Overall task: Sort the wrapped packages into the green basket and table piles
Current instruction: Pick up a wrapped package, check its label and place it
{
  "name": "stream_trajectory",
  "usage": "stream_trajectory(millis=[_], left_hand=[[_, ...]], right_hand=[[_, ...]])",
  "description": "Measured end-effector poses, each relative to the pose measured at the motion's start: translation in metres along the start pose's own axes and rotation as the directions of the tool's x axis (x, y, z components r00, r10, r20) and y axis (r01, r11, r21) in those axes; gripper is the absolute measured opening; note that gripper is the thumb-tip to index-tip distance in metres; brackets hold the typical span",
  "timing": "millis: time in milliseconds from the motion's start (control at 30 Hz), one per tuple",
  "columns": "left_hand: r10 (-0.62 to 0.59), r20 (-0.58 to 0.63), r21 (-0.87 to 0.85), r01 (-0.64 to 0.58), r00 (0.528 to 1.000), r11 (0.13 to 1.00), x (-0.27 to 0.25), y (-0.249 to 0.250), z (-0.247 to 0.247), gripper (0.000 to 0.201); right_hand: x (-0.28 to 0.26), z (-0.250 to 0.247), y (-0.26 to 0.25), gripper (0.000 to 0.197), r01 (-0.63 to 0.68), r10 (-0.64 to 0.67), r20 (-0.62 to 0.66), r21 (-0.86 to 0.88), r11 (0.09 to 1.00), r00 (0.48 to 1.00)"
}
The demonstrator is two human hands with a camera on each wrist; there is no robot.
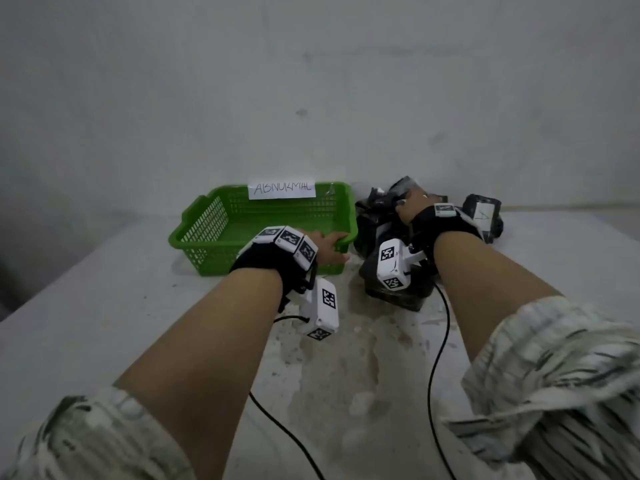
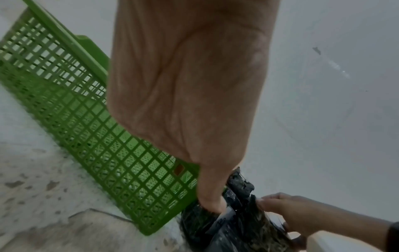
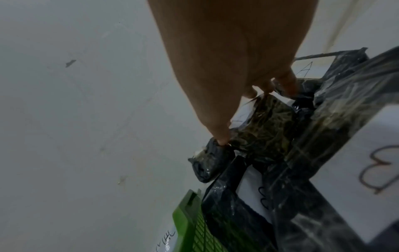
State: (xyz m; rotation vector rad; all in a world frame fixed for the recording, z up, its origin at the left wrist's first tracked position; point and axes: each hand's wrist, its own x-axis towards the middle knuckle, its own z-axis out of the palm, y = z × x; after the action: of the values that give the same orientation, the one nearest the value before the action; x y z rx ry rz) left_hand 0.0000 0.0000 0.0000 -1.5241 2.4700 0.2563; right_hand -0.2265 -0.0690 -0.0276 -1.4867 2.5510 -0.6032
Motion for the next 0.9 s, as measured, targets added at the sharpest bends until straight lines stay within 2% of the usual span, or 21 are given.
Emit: stream_trajectory(millis=[33, 67, 133, 200, 400, 467, 533, 600, 667, 733, 800, 900], left_hand=[[-0.001, 0.023, 0.007, 0.001, 1.000, 1.000, -0.002, 0.000, -0.001, 0.063], [0.000, 0.019, 0.008, 0.000, 1.000, 1.000, 0.000, -0.001, -0.001, 0.063], [-0.007, 0.015, 0.003, 0.006, 1.000, 1.000, 0.000, -0.001, 0.000, 0.063], [-0.007, 0.019, 0.004, 0.006, 1.000, 1.000, 0.001, -0.001, 0.001, 0.063], [-0.006, 0.025, -0.020, 0.006, 1.000, 1.000, -0.001, 0.000, 0.001, 0.063], [0.014, 0.038, -0.062, -0.011, 0.999, 0.998, -0.003, -0.001, -0.001, 0.064], [0.039, 0.067, -0.121, -0.031, 0.997, 0.992, -0.004, -0.007, -0.002, 0.066], [0.061, 0.042, -0.255, -0.048, 0.997, 0.966, -0.003, -0.013, -0.002, 0.069], [0.092, -0.057, -0.497, -0.108, 0.994, 0.861, -0.009, -0.016, -0.002, 0.065], [0.065, -0.183, -0.671, -0.173, 0.981, 0.721, -0.015, -0.018, -0.003, 0.058], [0.024, -0.260, -0.778, -0.224, 0.965, 0.587, -0.019, -0.022, -0.004, 0.056], [-0.020, -0.254, -0.913, -0.233, 0.967, 0.336, -0.024, -0.026, -0.003, 0.056]], right_hand=[[-0.010, -0.008, -0.001, 0.059, 0.043, -0.043, 0.013, -0.001, 0.999, 0.999], [-0.016, -0.010, -0.003, 0.060, 0.032, -0.032, 0.005, -0.027, 0.999, 0.999], [-0.024, -0.017, -0.003, 0.077, -0.047, 0.046, -0.030, -0.029, 0.998, 0.998], [-0.036, -0.023, -0.006, 0.089, -0.062, 0.059, -0.068, -0.037, 0.997, 0.996], [-0.040, -0.025, 0.005, 0.087, -0.161, 0.161, -0.016, 0.005, 0.987, 0.987], [-0.052, -0.026, 0.006, 0.089, -0.156, 0.156, 0.014, 0.027, 0.987, 0.988], [-0.059, -0.025, 0.010, 0.078, -0.127, 0.124, 0.030, 0.106, 0.986, 0.992], [-0.069, -0.028, 0.013, 0.054, -0.040, 0.045, -0.013, 0.248, 0.968, 0.999], [-0.076, -0.031, 0.012, 0.037, 0.105, -0.055, -0.121, 0.459, 0.882, 0.991], [-0.089, -0.035, 0.002, 0.032, 0.219, -0.122, -0.189, 0.673, 0.707, 0.974], [-0.102, -0.035, -0.014, 0.029, 0.215, -0.204, -0.118, 0.800, 0.560, 0.972], [-0.122, -0.026, -0.041, 0.022, 0.142, -0.351, 0.032, 0.878, 0.457, 0.936]])
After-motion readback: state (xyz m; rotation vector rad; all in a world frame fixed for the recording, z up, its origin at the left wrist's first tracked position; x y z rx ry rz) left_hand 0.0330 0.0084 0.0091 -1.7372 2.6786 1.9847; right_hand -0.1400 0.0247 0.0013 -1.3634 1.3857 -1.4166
